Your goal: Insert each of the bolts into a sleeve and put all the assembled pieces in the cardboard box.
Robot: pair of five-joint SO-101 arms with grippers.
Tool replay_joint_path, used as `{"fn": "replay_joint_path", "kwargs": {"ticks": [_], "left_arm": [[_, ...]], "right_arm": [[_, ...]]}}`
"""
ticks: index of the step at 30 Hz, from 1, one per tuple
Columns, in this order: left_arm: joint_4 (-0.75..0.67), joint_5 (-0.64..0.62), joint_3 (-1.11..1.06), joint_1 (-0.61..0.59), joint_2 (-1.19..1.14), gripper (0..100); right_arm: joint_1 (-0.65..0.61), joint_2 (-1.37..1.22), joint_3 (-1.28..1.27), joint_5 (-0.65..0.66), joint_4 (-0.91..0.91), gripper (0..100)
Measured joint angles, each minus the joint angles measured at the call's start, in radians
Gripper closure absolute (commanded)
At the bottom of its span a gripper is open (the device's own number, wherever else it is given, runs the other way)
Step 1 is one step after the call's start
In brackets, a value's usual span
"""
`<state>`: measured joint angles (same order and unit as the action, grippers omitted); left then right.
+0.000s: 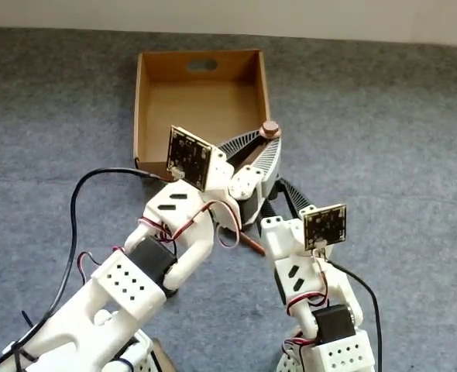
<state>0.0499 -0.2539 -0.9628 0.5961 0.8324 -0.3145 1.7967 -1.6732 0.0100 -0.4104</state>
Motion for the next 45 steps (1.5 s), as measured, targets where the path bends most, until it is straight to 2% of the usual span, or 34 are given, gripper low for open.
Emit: {"fn": "replay_joint_path", "kwargs": {"ticks": [12, 21, 26, 31, 45], "left_arm": [[-0.023, 0.0, 0.124, 0.0, -0.245, 99], [-0.025, 0.0, 0.126, 0.0, -0.232, 99], [-0.021, 0.0, 0.126, -0.002, -0.127, 99], [0.043, 0.0, 0.1, 0.0, -0.04, 99], [0.049, 0.0, 0.026, 0.0, -0.028, 99]], "right_arm": [[0.0, 0.002, 0.0, 0.0, 0.0, 99.2], [0.0, 0.002, 0.0, 0.0, 0.0, 99.2], [0.002, 0.002, 0.0, 0.0, 0.0, 99.2], [0.0, 0.002, 0.0, 0.0, 0.0, 99.2], [0.0, 0.0, 0.0, 0.0, 0.0, 99.2]]}}
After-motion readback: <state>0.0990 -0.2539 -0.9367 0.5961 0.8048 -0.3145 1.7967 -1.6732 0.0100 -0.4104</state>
